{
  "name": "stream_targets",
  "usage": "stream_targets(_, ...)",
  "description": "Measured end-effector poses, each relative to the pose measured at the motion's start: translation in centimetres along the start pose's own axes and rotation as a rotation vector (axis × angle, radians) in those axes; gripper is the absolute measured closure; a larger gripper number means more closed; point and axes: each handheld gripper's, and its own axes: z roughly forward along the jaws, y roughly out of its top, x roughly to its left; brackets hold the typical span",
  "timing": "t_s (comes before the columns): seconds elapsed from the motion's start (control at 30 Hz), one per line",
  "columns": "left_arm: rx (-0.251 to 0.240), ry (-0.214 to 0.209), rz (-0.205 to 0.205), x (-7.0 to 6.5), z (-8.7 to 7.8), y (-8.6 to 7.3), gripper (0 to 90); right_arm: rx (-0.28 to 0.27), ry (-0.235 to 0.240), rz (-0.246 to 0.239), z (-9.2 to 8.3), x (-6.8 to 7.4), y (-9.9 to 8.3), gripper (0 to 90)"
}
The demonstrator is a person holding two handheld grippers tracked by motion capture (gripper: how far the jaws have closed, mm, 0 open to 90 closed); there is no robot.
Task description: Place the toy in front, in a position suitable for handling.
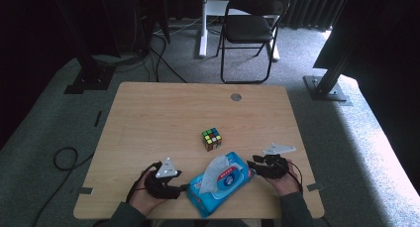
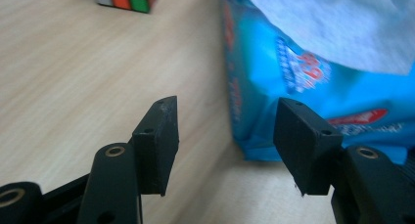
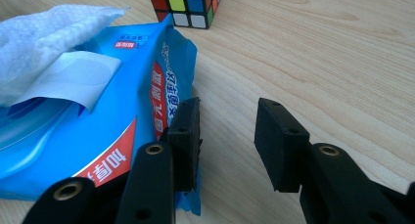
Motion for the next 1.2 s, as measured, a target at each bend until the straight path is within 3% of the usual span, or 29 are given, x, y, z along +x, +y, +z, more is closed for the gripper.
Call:
stream_targets(0.2,0.002,-0.01,0.003,-0.4,0.3,0.1,44.1,0.006,0.016,0.0,-0.2,-0.1,-0.2,61.6)
stream_targets(0.3,0.005,0.004,0.011,-0.6,0.4,0.2,44.0,0.013,0.035,-0.002,-0.2,0.0,-0.2,64.9)
stream_targets(0.57,-0.011,0.013,0.008,-0.6,0.5,0.2,42.4,0.038,0.098,-0.048,0.2,0.7,0.0,76.0)
stream_targets(0.67,-0.017,0.031,0.008,-0.6,0.6,0.3,42.3,0.044,0.096,-0.072,0.3,1.1,0.1,78.3)
stream_targets(0.97,-0.019,0.079,-0.004,0.2,0.6,0.6,42.8,0.051,0.122,-0.106,0.3,1.6,0.1,81.2)
stream_targets(1.2,-0.024,0.13,-0.047,1.7,0.8,1.0,43.1,0.051,0.135,-0.126,0.4,2.1,0.1,81.2)
